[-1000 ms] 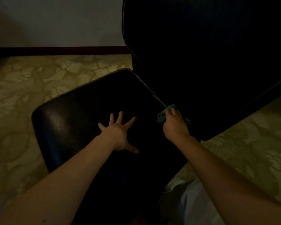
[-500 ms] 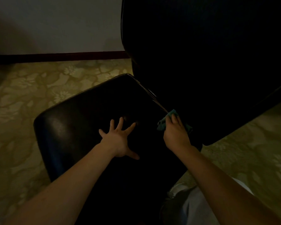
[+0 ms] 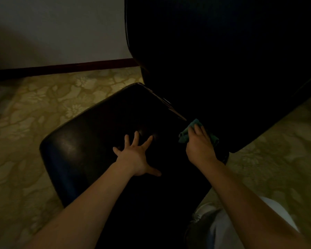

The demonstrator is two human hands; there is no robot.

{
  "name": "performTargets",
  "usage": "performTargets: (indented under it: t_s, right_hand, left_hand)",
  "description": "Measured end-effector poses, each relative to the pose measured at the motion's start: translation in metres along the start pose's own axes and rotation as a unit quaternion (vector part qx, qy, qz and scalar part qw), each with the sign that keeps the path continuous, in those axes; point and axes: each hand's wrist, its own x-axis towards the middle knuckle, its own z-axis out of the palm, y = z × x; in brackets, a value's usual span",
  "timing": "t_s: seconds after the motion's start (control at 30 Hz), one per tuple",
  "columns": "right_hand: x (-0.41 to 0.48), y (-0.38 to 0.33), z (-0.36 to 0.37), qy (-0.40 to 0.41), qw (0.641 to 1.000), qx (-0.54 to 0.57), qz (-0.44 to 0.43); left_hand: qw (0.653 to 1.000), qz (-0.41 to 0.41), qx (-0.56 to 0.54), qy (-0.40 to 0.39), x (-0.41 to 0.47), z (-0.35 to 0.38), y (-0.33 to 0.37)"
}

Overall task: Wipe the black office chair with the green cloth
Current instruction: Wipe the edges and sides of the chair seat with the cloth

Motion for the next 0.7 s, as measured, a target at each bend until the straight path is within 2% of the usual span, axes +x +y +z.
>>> performTargets:
  t_s: [0.33, 0.7]
  right_hand:
    - [0.007, 0.015, 0.0, 0.045, 0.998, 0.049, -0.014]
    - [0.049, -0.002, 0.001, 0.074, 0.997, 0.004, -0.031]
  left_hand:
    - [0.999, -0.011, -0.036, 0.018, -0.003, 0.003, 0.007]
    - [0.997, -0.041, -0.061, 0.001, 0.001, -0.002, 0.018]
